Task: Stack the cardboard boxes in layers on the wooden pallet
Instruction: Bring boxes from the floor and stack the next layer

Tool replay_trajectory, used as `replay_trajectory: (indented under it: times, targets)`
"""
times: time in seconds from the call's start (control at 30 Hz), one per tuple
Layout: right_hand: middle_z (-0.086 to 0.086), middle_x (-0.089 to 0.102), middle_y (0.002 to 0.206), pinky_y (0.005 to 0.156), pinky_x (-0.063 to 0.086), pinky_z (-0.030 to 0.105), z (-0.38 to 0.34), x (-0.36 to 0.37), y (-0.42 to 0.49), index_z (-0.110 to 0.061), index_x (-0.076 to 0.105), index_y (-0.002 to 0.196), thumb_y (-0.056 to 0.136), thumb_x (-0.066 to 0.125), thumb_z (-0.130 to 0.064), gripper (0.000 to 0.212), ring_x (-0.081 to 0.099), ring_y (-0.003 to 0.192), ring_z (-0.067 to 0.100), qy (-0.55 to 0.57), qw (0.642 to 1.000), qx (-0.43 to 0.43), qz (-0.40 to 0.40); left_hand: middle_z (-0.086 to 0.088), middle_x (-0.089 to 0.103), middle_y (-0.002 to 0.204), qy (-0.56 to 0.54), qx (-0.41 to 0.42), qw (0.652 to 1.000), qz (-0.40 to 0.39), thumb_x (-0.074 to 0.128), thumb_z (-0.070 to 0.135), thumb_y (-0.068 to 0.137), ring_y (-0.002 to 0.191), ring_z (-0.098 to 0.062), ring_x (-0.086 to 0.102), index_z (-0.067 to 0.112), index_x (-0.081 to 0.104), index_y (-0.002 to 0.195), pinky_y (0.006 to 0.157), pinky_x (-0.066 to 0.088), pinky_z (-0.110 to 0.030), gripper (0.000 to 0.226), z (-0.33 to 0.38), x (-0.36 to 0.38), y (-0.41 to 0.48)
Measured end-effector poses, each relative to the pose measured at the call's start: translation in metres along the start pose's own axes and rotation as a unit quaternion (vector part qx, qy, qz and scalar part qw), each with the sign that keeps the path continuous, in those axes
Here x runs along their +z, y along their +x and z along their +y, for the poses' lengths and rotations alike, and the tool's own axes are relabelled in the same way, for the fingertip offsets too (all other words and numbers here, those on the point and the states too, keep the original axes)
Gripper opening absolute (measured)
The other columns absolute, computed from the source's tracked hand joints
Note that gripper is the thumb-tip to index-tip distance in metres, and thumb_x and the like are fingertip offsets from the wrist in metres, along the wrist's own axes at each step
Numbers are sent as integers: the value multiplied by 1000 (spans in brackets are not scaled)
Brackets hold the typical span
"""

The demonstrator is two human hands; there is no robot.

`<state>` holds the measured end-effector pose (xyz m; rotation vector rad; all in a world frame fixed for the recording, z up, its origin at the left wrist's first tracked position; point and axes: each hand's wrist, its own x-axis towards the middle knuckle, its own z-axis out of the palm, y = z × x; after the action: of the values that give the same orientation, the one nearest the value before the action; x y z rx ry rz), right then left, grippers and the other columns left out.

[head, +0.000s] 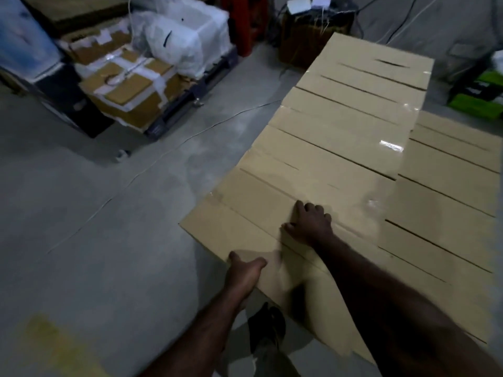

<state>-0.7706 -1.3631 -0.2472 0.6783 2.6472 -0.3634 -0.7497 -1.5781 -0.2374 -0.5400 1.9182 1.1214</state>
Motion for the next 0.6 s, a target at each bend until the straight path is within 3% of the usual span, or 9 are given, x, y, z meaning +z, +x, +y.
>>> replay_trajectory:
  times: [0.1,0.3,0.47,0.6]
  targets:
    - [15,45,142,103,36,49,3,4,16,-16,34,143,84,58,-64,80,39,130,37,-18,999,-28,8,-15,55,137,-8,-3,1000,-9,69,56,57,117,-39,60,35,9,153,95,50,-53,115,5,12,4]
    - [17,43,139,103,35,47,1,20,31,-22,34,145,86,54,-62,74,40,125,37,-38,997,-68,-1,-15,52,137,-50,-33,998,-18,73,56,46,115,-38,61,28,17,152,97,48,-54,123,5,22,28]
    - [16,39,146,107,34,52,11,30,42,-23,30,147,88,54,-61,74,37,132,37,-28,997,-61,-48,-6,38,151,-85,-44,995,-34,76,59,46,124,-30,52,31,-1,158,105,47,-44,139,-1,32,37]
    - [12,39,144,105,34,53,17,36,46,-25,33,143,87,57,-57,69,38,131,34,-34,996,-69,-38,-6,27,160,-76,-40,996,-32,76,55,55,133,-28,44,31,-11,157,110,42,-43,136,-8,37,45]
